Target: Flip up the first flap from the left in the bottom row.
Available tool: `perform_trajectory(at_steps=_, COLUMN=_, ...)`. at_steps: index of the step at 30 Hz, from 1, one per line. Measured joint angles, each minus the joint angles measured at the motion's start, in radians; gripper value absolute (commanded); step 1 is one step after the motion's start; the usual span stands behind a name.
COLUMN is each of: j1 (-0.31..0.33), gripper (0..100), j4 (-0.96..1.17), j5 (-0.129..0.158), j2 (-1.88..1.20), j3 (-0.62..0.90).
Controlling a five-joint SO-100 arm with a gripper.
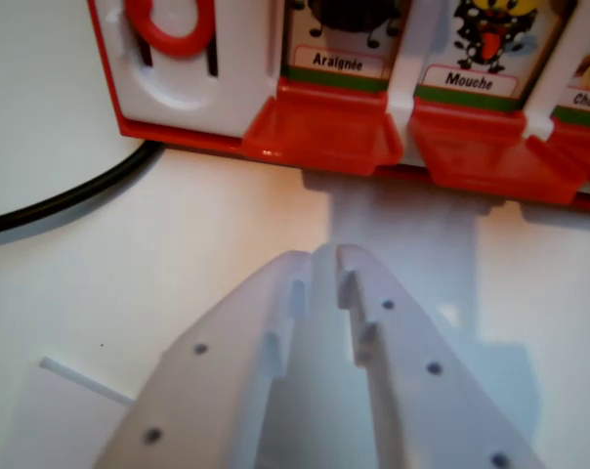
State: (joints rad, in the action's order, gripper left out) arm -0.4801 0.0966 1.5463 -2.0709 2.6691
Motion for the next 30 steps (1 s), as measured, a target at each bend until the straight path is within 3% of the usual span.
perform_trajectory(at_steps=30, j1=-0.012, gripper=3, j4=-0.091, j5=0.012, j2=0.255, j3=-0.201)
